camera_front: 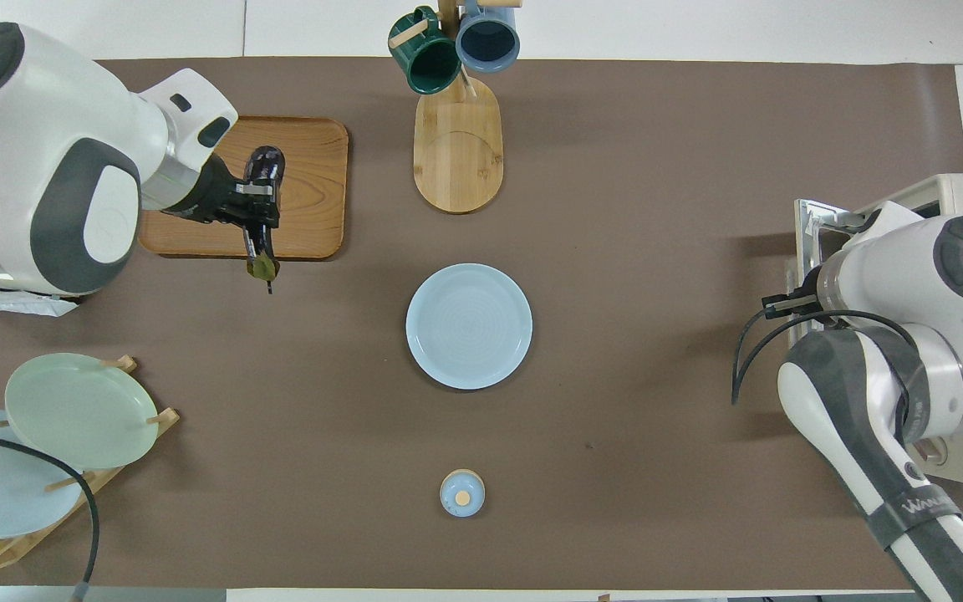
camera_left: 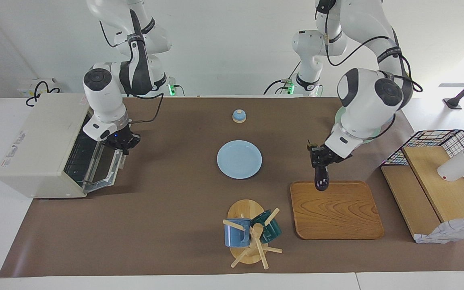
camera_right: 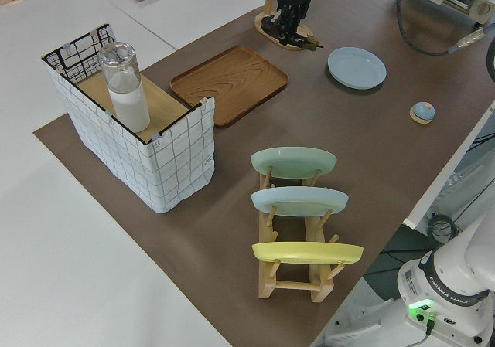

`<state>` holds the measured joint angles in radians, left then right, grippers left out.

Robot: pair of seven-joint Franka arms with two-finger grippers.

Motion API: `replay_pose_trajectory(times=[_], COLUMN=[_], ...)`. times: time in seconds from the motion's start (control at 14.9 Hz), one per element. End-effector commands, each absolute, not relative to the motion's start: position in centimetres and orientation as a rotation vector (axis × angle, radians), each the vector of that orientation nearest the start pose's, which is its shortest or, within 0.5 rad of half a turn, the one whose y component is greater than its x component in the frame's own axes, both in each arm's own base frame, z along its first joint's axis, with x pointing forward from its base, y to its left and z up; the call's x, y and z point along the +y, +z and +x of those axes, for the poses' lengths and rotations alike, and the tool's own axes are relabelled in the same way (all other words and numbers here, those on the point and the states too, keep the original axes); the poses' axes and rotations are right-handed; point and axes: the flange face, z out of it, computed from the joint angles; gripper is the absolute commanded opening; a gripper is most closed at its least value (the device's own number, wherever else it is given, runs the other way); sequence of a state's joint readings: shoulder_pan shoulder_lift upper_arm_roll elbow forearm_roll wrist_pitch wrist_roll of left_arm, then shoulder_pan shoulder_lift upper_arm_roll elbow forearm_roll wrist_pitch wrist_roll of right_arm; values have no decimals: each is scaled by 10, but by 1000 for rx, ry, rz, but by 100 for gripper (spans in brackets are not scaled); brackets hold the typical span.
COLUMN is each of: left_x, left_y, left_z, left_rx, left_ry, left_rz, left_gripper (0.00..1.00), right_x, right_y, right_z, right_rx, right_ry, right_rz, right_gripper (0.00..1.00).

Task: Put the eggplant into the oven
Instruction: 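Carry the eggplant to the plate while the right gripper opens the oven door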

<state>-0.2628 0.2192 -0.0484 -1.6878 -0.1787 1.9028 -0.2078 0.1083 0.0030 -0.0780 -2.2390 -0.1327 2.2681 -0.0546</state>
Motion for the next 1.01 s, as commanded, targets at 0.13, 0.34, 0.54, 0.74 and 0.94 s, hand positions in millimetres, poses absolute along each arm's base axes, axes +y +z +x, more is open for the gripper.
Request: replay_pose_trajectory(times=[0.13, 0.34, 0.54, 0.74, 0.94], left_x=[-295, -346, -378, -390, -397], left_y=[455, 420, 386, 353, 333], left_z=[500, 457, 448, 449, 449], left_rx=[-73, -132, -187, -195, -198], left_ry=[66, 16, -61, -58, -72], left_rz=[-3337, -3353, -3380, -3372, -3372], left_gripper=[0, 0, 0, 0, 0], right_x=[-8, 15, 12, 17, 50], right_y=[330, 321, 309, 294, 301], right_z=[526, 526, 525, 524, 534], right_rx=[-202, -161, -137, -84, -56], right_ry=[-92, -78, -46, -37, -61], right_rz=[-3258, -3223, -3224, -3190, -3136], right_gripper=[0, 0, 0, 0, 0])
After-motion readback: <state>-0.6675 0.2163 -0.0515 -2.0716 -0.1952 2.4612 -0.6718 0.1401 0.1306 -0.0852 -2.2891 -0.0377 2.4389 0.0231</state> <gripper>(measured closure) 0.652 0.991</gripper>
